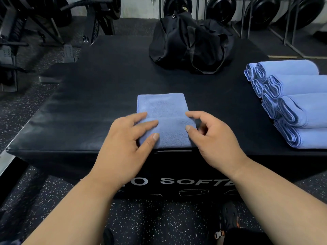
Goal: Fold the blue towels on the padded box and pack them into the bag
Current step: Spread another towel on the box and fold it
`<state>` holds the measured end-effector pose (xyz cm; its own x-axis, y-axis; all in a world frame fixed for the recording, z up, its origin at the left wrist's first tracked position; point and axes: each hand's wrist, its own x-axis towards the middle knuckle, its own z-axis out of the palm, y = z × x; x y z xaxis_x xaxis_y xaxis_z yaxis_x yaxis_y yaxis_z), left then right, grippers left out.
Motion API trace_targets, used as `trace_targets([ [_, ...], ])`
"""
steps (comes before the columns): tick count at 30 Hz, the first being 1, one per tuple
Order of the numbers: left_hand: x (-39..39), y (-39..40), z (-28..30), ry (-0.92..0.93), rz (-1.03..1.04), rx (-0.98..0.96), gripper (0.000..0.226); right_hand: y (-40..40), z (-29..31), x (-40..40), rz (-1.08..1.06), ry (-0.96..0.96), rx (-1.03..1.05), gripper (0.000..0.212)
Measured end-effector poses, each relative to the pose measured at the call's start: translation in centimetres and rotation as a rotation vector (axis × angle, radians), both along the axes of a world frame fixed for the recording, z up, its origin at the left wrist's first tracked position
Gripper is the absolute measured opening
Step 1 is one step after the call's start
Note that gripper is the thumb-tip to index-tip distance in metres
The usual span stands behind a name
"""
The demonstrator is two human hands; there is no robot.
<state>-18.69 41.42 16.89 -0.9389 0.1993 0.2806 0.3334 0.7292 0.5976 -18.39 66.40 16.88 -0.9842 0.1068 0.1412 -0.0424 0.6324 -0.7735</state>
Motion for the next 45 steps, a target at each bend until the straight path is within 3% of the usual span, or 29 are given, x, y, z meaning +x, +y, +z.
trace_targets([
  [3, 0.2, -0.5, -0.6, -0.039, -0.065, -0.145, 0.05, -0.1, -0.2, 0.2, 0.015, 0.082, 0.042, 0.032],
  [6, 0.0, -1.3, -0.6, -0.063, -0.125, -0.19, 0.059, -0.1, -0.5, 0.4, 0.129, 0.23, 0.221, 0.028],
  [10, -0.3, -2.5, -0.4, -0.11, -0.2, -0.243, 0.076, 0.7, -0.2, 0.4, 0.261, 0.098, 0.303, 0.049],
  [13, -0.5, -3.0, -0.4, -0.127, -0.186, -0.18, 0.07, 1.4, 0.0, 0.4, 0.333, 0.02, 0.403, 0.071],
  [16, -0.5, -3.0, -0.2, -0.115, -0.163, -0.132, 0.061, 1.6, 0.2, 0.3, 0.349, 0.014, 0.402, 0.077],
  [19, -0.2, -3.1, 0.6, -0.126, -0.14, -0.062, 0.046, 1.8, 0.5, 0.5, 0.323, 0.052, 0.329, 0.071],
  [22, 0.2, -3.2, 1.4, -0.146, -0.111, 0.072, 0.024, 1.9, 1.0, 0.9, 0.293, 0.05, 0.201, 0.051],
  [25, 0.4, -3.1, 1.8, -0.196, -0.075, 0.23, 0.037, 1.7, 1.5, 1.0, 0.318, 0.063, 0.041, 0.022],
  [29, 0.2, -2.2, 1.9, -0.219, 0.053, 0.367, 0.022, 0.5, 1.7, 0.9, 0.263, 0.02, -0.151, 0.022],
  [34, -0.4, -0.7, 1.4, -0.227, 0.216, 0.358, 0.029, -0.5, 1.5, -0.1, 0.14, -0.062, -0.303, 0.018],
  [38, -0.8, -0.1, 1.0, -0.236, 0.319, 0.271, 0.039, -1.1, 0.9, -1.2, 0.03, -0.077, -0.162, 0.031],
  [45, -0.9, 0.2, 1.3, -0.216, 0.397, 0.169, 0.032, -1.6, 1.0, -2.0, -0.014, -0.095, 0.081, 0.036],
])
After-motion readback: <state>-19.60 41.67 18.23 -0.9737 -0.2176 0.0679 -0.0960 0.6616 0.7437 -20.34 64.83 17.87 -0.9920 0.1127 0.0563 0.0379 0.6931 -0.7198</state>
